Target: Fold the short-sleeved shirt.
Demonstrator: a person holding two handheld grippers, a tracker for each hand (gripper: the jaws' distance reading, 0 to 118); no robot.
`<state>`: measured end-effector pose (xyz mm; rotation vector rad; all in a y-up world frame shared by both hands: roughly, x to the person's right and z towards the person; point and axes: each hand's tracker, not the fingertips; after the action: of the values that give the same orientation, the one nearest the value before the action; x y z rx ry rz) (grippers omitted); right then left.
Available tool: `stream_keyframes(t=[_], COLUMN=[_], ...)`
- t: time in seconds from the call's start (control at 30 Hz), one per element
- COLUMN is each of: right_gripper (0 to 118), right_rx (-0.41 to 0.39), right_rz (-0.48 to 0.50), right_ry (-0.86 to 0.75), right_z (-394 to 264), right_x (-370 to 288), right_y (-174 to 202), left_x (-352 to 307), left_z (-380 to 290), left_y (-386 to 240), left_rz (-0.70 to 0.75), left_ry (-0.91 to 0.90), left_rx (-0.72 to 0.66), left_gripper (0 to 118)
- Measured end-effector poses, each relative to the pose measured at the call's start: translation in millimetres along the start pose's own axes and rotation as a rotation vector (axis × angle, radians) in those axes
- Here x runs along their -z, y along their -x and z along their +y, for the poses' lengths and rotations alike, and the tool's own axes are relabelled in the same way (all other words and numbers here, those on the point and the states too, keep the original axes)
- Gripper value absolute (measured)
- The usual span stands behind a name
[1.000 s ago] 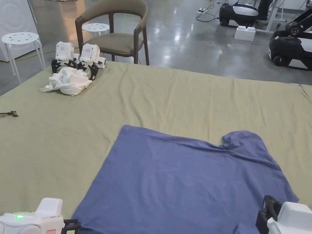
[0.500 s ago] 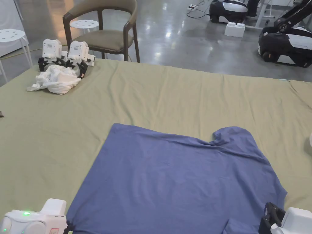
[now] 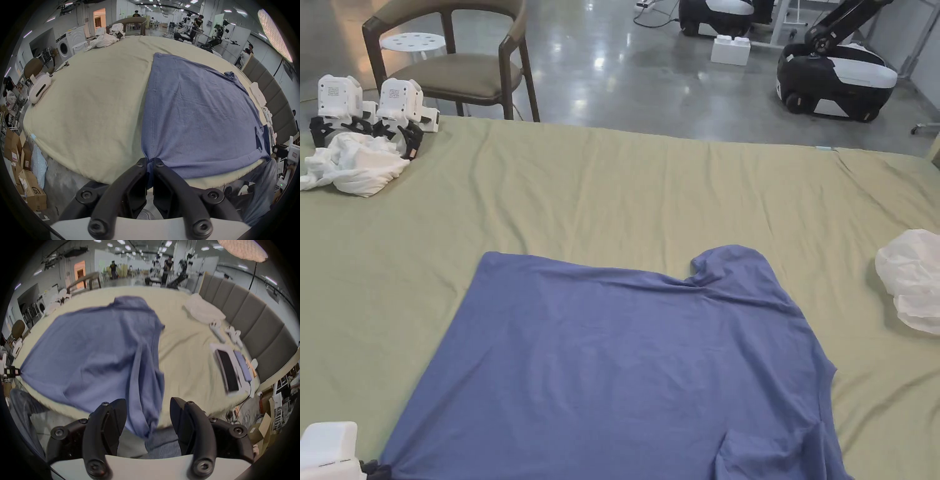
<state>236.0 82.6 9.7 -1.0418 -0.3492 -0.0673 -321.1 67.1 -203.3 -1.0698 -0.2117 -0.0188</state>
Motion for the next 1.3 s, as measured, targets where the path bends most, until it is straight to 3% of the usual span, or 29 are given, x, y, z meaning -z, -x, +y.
stream_keyframes(t=[0.17, 0.2, 0.3, 0.33, 0.5, 0.8, 0.9, 1.3], right_gripper=[54, 49, 15, 10, 5, 5, 5, 5], right_rx=[-0.015, -0.022, -0.001, 0.013, -0.009, 0.139, 0.135, 0.137], right_rz=[0.019, 0.02, 0.082, 0.105, 0.089, 0.141, 0.151, 0.122], right_ry=[0.16, 0.183, 0.17, 0.173, 0.181, -0.054, -0.111, -0.194], right_z=[-8.2, -6.5, 3.8, 5.2, 6.9, 32.1, 58.1, 181.8], right_x=[37.5, 41.6, 41.1, 44.3, 42.2, -8.9, -14.6, 68.7], right_y=[5.4, 5.6, 4.0, 3.9, 7.4, -15.4, -19.9, -19.3], left_x=[3.4, 4.2, 4.8, 5.3, 4.6, -17.4, -18.8, 58.2], left_z=[0.5, 0.5, -0.1, -0.2, -1.5, 16.0, 39.8, 185.0], left_y=[-2.6, -2.7, -4.0, -4.0, -4.0, -7.2, -11.3, -41.0], left_rz=[0.01, 0.011, 0.013, 0.012, 0.009, -0.017, -0.018, -0.01], left_ry=[0.011, 0.013, 0.016, 0.017, 0.014, -0.14, -0.205, -0.254], left_rx=[0.01, 0.01, 0.012, 0.011, -0.001, -0.014, -0.019, 0.013], left_gripper=[0, 0, 0, 0, 0, 0, 0, 0])
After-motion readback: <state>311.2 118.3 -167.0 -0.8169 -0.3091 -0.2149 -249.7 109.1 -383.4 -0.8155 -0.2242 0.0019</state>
